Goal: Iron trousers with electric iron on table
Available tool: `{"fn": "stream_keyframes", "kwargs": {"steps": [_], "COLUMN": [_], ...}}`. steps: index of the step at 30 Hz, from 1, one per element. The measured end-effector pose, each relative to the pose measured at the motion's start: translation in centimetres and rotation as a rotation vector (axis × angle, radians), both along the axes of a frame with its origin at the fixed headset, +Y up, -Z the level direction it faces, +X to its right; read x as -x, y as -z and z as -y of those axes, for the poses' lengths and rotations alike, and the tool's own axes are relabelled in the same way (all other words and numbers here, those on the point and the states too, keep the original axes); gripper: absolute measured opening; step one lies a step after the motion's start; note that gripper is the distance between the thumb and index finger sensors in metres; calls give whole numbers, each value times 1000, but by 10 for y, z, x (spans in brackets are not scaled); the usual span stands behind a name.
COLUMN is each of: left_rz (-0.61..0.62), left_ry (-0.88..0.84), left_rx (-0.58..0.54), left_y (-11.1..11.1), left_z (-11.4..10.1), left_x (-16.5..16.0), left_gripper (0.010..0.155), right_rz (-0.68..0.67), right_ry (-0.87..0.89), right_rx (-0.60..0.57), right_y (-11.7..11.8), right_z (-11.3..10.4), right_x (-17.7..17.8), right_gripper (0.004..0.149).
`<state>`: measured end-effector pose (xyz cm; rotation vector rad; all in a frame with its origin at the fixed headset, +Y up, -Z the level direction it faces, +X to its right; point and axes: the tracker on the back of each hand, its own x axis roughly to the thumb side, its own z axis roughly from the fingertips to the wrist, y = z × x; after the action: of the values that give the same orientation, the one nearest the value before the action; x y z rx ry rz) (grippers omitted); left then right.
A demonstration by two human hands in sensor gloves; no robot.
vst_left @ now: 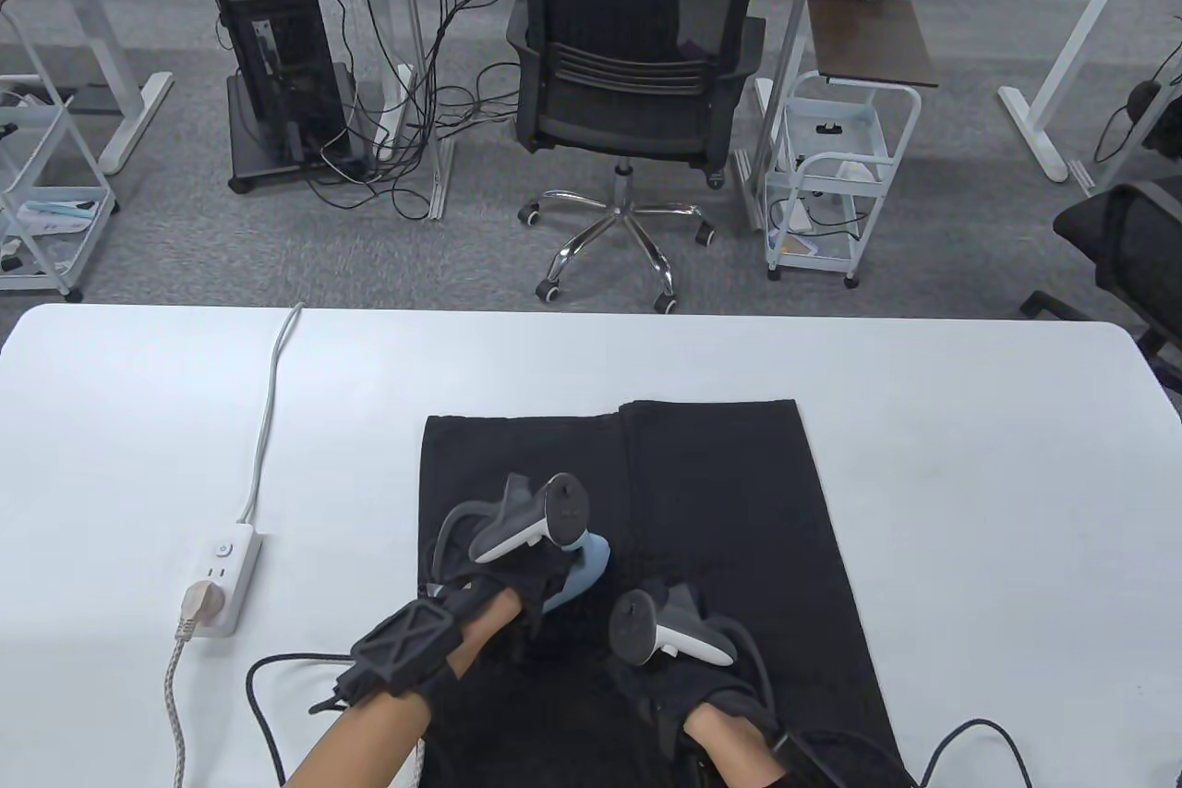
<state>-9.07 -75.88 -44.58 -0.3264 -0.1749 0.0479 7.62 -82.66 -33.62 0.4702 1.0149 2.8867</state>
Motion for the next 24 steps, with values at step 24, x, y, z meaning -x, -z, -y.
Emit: {"fn": "stream_keyframes", "kwargs": {"steps": [24], "left_rz": [-94], "left_ry": [11], "left_rx": [-19], "left_y": [29], "left_z": [0], "left_x": [3], "left_gripper": [39], "right_rz": [2], "right_ry": [12], "right_rx": [11], "right_y": [1], "right_z": [0], "right_x": [0], "right_gripper": [74]}}
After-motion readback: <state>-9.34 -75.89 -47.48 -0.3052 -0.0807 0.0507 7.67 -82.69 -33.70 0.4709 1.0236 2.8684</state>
